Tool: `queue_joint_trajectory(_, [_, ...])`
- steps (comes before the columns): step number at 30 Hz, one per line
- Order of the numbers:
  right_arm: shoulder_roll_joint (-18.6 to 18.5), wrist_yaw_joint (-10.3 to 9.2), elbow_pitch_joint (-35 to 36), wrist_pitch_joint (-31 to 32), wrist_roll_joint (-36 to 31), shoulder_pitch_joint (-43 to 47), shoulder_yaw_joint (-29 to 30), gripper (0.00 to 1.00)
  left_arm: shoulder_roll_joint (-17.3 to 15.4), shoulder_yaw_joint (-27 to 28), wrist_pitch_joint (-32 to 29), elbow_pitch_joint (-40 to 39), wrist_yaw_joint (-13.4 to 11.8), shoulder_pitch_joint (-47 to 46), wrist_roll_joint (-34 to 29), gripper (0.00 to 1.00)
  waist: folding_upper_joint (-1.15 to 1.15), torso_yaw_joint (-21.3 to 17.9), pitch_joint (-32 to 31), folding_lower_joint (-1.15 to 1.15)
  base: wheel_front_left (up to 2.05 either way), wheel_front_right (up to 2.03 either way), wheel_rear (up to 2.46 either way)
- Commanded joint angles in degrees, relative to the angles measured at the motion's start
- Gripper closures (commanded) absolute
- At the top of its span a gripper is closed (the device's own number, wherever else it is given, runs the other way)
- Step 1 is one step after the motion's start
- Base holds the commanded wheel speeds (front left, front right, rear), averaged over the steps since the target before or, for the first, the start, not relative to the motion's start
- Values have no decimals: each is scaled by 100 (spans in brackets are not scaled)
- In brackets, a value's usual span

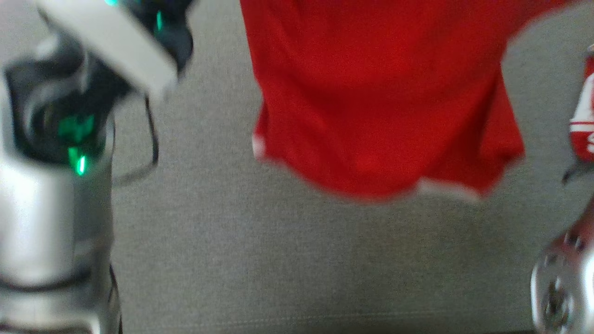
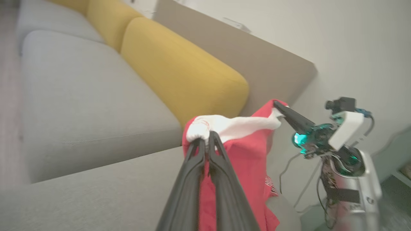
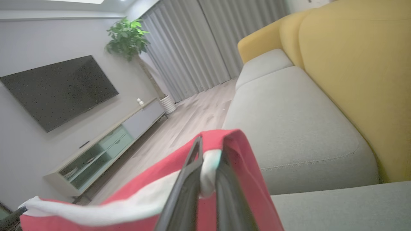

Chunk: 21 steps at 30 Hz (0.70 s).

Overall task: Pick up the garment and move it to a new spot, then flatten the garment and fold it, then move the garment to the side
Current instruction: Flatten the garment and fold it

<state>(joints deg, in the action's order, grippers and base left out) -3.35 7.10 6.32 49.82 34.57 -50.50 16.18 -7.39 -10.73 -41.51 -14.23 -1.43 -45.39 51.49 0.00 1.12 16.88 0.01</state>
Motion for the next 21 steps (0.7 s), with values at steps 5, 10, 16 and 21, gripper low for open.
queue_joint_trajectory(5, [46, 39, -1732, -1551, -968, -2077, 190, 100, 93, 220, 1351, 2091, 172, -1933, -888, 100, 0, 309, 1045, -1, 0, 0, 0])
queue_joint_trajectory(10, [46, 39, -2686, -2750, -1379, -3014, 191, 100, 241, 131, 2635, 3296, 522, -2857, -1282, 100, 0, 377, 1534, -1, 0, 0, 0])
queue_joint_trajectory(16, [46, 39, -3310, -3829, -1049, -2390, -457, 100, 290, -439, 4131, 4703, 841, -2777, -1720, 100, 0, 365, 1585, -1, 0, 0, 0])
queue_joint_trajectory(21, [46, 39, -2734, -3873, -617, -384, -889, 100, 218, -1151, 4774, 4585, 888, -1500, -1472, 100, 0, 236, 1302, -1, 0, 0, 0])
